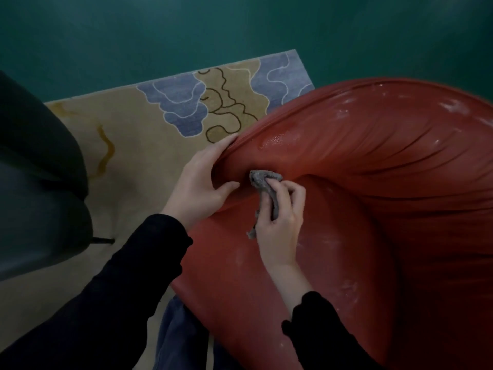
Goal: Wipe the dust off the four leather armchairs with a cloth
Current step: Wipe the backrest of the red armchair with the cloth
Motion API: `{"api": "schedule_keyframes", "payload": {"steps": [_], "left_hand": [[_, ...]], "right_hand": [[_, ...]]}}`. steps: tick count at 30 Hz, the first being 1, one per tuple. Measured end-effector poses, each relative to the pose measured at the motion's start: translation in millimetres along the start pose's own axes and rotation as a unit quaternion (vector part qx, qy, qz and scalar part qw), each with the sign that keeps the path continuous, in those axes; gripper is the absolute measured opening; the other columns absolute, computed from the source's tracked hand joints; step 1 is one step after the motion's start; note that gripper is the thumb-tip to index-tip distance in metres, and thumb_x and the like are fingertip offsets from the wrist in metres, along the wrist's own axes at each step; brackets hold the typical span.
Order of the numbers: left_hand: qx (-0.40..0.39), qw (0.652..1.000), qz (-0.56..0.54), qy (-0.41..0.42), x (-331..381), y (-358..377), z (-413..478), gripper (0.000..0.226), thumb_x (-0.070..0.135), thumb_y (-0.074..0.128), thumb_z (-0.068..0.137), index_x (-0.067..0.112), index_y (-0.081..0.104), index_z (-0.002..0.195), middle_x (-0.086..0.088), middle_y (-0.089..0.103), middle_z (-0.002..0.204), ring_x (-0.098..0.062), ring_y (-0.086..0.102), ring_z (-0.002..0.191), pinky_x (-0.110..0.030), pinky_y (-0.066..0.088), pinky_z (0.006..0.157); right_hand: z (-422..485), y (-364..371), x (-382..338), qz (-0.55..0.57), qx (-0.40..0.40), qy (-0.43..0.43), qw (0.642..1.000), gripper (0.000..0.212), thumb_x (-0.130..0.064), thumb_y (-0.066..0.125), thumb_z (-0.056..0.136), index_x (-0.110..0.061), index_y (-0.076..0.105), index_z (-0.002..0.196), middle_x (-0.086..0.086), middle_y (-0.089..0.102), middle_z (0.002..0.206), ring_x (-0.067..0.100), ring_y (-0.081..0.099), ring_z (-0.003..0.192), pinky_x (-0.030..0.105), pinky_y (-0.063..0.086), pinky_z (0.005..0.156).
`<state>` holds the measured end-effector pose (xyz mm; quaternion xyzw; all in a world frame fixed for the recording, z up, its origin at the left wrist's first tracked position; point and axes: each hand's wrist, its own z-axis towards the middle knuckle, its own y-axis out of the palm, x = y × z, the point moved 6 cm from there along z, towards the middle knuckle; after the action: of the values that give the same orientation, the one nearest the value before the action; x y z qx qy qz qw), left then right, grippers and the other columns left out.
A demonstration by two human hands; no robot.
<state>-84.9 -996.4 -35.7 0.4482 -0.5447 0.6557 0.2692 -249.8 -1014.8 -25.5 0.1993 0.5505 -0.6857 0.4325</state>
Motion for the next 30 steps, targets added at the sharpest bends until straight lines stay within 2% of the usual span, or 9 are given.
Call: {"api": "schedule_keyframes", "payload": {"steps": [4,10,13,17,20,22,25,28,30], "left_hand": [[0.015,1.0,0.002,0.015,5,0,1,0.078,0.022,0.073,0.069,0.017,0.045,0.142,0.001,0.054,0.136,-0.018,0.05,0.127,-0.041,0.041,0.106],[0.069,0.997,-0.019,-0.03,9,2,5,0.066,0.025,0.078,0.067,0.018,0.056,0.129,0.002,0.062,0.119,-0.018,0.057,0.111,-0.03,0.044,0.097],[0.064,0.996,-0.036,-0.046,9,0,6,0.06,0.025,0.083,0.071,0.026,0.057,0.125,0.006,0.061,0.115,-0.011,0.055,0.11,-0.027,0.042,0.096],[0.057,0.996,-0.045,-0.054,8,0,6,0.058,0.021,0.083,0.072,0.025,0.056,0.124,0.007,0.06,0.115,-0.008,0.053,0.111,-0.019,0.039,0.094],[0.066,0.997,-0.028,-0.033,10,3,8,0.06,0.022,0.079,0.068,0.018,0.056,0.123,0.001,0.061,0.116,-0.013,0.056,0.11,-0.027,0.044,0.095],[0.069,0.997,-0.014,-0.028,13,5,10,0.062,0.023,0.08,0.069,0.014,0.054,0.125,-0.002,0.059,0.12,-0.015,0.055,0.111,-0.03,0.044,0.097],[0.066,0.998,0.013,-0.019,22,8,16,0.067,0.03,0.082,0.074,0.017,0.051,0.132,0.001,0.056,0.124,-0.013,0.052,0.114,-0.027,0.041,0.1],[0.058,0.997,0.052,-0.009,36,11,26,0.066,0.038,0.077,0.078,0.022,0.049,0.136,0.004,0.054,0.125,-0.012,0.05,0.116,-0.033,0.042,0.101],[0.061,0.995,0.077,0.002,45,11,34,0.064,0.04,0.076,0.079,0.023,0.051,0.135,0.004,0.054,0.122,-0.013,0.051,0.114,-0.036,0.045,0.097]], "right_hand": [[39,-19,-21,-0.019,0.041,-0.046,0.998,0.019,0.001,0.061,0.088,0.0,0.067,0.105,0.01,0.047,0.103,0.008,0.047,0.093,0.012,0.039,0.086],[75,5,-38,-0.084,-0.108,-0.194,0.971,0.021,0.001,0.054,0.091,-0.001,0.067,0.106,0.019,0.05,0.102,0.028,0.052,0.091,0.035,0.048,0.08],[99,-15,-14,-0.128,-0.071,-0.164,0.976,0.02,0.001,0.054,0.09,-0.002,0.067,0.105,0.02,0.049,0.103,0.03,0.052,0.091,0.042,0.049,0.081],[107,-25,-19,-0.123,-0.043,-0.149,0.98,0.019,0.001,0.055,0.089,-0.003,0.068,0.104,0.018,0.048,0.104,0.024,0.05,0.091,0.035,0.048,0.084],[86,-4,-43,-0.099,-0.123,-0.231,0.96,0.019,0.002,0.056,0.089,0.0,0.068,0.103,0.021,0.051,0.101,0.028,0.051,0.092,0.032,0.046,0.082],[86,1,-40,-0.106,-0.145,-0.242,0.953,0.018,0.002,0.057,0.089,-0.001,0.068,0.104,0.02,0.051,0.101,0.029,0.053,0.091,0.032,0.046,0.08],[113,-22,-6,-0.127,-0.064,-0.16,0.977,0.019,-0.002,0.056,0.09,-0.003,0.067,0.106,0.02,0.05,0.103,0.024,0.05,0.093,0.029,0.044,0.088],[139,-58,24,-0.145,0.043,-0.063,0.986,0.021,-0.002,0.056,0.088,-0.002,0.068,0.105,0.023,0.05,0.103,0.015,0.046,0.093,0.004,0.031,0.09],[144,-68,24,-0.139,0.075,-0.047,0.986,0.021,-0.001,0.058,0.086,-0.001,0.068,0.105,0.023,0.05,0.103,0.012,0.045,0.091,-0.001,0.027,0.087]]}}
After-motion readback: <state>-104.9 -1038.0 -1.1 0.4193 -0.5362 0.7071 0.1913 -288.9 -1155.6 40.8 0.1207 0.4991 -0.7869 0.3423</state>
